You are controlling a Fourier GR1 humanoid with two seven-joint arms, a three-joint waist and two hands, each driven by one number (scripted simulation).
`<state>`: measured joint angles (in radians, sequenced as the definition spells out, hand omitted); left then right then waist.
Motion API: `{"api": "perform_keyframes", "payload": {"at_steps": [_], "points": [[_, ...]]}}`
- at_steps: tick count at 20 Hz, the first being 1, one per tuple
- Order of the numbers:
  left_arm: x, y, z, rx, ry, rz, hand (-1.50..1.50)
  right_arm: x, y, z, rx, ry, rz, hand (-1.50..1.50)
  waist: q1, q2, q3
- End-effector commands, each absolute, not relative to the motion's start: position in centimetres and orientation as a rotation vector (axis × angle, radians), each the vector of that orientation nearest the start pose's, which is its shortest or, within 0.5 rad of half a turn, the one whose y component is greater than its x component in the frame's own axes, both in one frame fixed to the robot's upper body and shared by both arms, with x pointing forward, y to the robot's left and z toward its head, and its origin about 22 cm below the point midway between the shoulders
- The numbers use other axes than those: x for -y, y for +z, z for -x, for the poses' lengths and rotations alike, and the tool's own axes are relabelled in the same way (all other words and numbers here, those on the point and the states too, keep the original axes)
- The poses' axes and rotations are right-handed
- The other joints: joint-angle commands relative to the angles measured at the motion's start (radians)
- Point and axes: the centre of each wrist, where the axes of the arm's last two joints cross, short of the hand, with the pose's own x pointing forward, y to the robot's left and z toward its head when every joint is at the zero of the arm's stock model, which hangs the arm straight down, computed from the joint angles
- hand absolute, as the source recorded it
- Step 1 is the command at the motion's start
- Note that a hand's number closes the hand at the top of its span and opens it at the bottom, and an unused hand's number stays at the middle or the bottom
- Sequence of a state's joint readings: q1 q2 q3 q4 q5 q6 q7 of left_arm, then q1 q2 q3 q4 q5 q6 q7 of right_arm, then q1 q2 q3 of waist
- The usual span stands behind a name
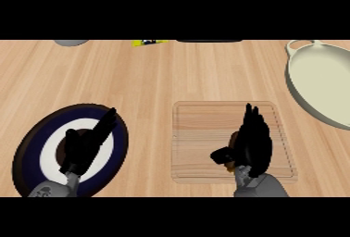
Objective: Pick the sweet potato from the cutting board and place it in the pot
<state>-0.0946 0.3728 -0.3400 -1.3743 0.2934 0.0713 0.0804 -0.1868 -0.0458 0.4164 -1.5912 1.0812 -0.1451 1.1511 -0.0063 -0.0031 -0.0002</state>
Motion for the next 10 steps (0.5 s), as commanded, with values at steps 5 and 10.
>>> {"api": "perform_keyframes", "payload": {"at_steps": [5, 10], "points": [[-25.0, -0.9, -27.4, 1.278, -0.268, 0.063, 0.0, 13.5, 6.2, -21.5, 0.809, 0.414, 1.106, -1.5, -0.004, 0.001, 0.0], [-24.1, -2.7, -25.4, 1.275, -0.277, 0.057, 0.0, 14.9, 5.1, -20.3, 0.9, 0.369, 1.004, -1.5, 0.002, 0.002, 0.0]]}}
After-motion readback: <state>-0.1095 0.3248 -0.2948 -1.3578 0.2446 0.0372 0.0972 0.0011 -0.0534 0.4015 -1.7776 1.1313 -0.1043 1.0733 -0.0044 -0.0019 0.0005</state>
